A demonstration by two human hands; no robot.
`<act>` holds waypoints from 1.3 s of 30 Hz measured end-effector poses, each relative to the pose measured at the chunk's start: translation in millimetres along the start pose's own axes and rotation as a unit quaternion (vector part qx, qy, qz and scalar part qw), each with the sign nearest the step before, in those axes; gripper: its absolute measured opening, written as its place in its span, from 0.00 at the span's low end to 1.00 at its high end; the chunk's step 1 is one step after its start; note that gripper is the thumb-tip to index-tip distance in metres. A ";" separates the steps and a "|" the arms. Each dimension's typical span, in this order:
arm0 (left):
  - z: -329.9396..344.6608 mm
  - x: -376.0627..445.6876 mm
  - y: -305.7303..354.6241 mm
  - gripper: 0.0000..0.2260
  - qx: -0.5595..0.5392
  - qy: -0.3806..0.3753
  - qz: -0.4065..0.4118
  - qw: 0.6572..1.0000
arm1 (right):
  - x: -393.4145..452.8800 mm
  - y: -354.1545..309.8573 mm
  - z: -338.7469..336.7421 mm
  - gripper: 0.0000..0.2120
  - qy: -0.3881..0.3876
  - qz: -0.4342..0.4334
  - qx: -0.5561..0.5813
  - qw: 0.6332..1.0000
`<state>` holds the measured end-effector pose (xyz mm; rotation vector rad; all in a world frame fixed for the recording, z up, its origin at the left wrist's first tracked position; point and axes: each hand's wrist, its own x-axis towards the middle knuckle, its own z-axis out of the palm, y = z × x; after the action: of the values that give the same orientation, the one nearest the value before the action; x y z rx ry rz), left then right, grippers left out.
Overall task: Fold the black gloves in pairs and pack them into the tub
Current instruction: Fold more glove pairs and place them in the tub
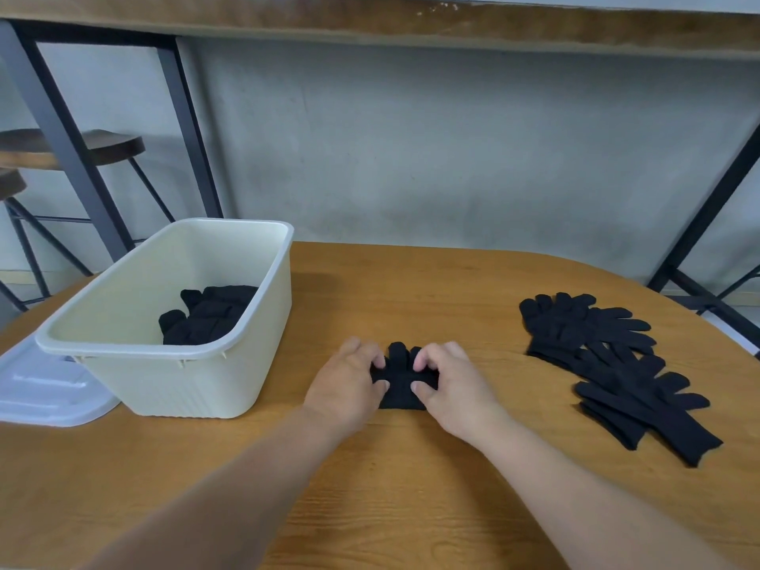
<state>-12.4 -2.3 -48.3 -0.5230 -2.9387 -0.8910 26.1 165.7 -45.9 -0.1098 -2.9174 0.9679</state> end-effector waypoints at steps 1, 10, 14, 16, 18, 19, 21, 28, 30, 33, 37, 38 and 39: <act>1.3 -0.5 0.1 0.07 0.025 0.011 0.039 0.999 | -1.7 -0.9 0.4 0.04 0.010 -0.037 -0.033 0.999; -2.7 -3.2 -7.5 0.21 0.150 -0.027 0.184 0.971 | -3.0 10.0 -11.0 0.20 -0.045 -0.181 -0.146 0.972; -7.1 -4.0 -7.2 0.19 0.172 -0.036 0.188 0.966 | -6.7 8.4 -11.6 0.16 -0.019 -0.201 -0.175 0.964; -10.7 -6.0 -2.9 0.14 0.136 -0.026 0.184 0.973 | -8.9 4.8 -11.7 0.13 -0.006 -0.199 -0.158 0.967; -16.2 -6.6 1.0 0.08 0.060 -0.046 0.137 0.988 | -9.3 1.3 -13.3 0.11 -0.019 -0.140 -0.087 0.986; -18.6 -4.9 1.7 0.07 0.012 -0.067 0.095 0.993 | -7.5 0.8 -14.4 0.10 -0.033 -0.097 -0.038 0.994; -21.9 1.2 2.5 0.06 -0.065 -0.094 0.012 0.993 | -0.5 1.9 -15.6 0.08 -0.048 -0.022 0.053 0.997; -9.2 21.4 -0.4 0.09 -0.005 -0.037 -0.009 0.999 | 19.1 10.3 -9.8 0.04 0.015 0.005 0.036 0.999; -9.6 21.8 -0.5 0.06 0.035 0.008 0.047 0.998 | 19.1 12.4 -10.4 0.01 0.038 -0.051 -0.012 0.998; -8.8 19.7 -1.3 0.09 0.109 0.012 0.169 0.980 | 17.3 13.1 -9.7 0.09 0.022 -0.139 -0.085 0.986; -6.5 11.3 -8.3 0.16 0.136 -0.017 0.219 0.966 | 12.2 14.1 -13.2 0.15 -0.012 -0.192 -0.127 0.973; -6.5 8.7 -9.5 0.19 0.139 -0.029 0.220 0.965 | 9.9 15.1 -13.9 0.16 -0.026 -0.198 -0.135 0.971; -6.7 6.6 -10.8 0.21 0.142 -0.039 0.220 0.964 | 7.5 16.5 -13.8 0.18 -0.038 -0.202 -0.142 0.968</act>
<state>-22.6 -12.2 -47.7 -1.1447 -2.7623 -0.3989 20.6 187.7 -44.4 0.4981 -2.9503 0.4988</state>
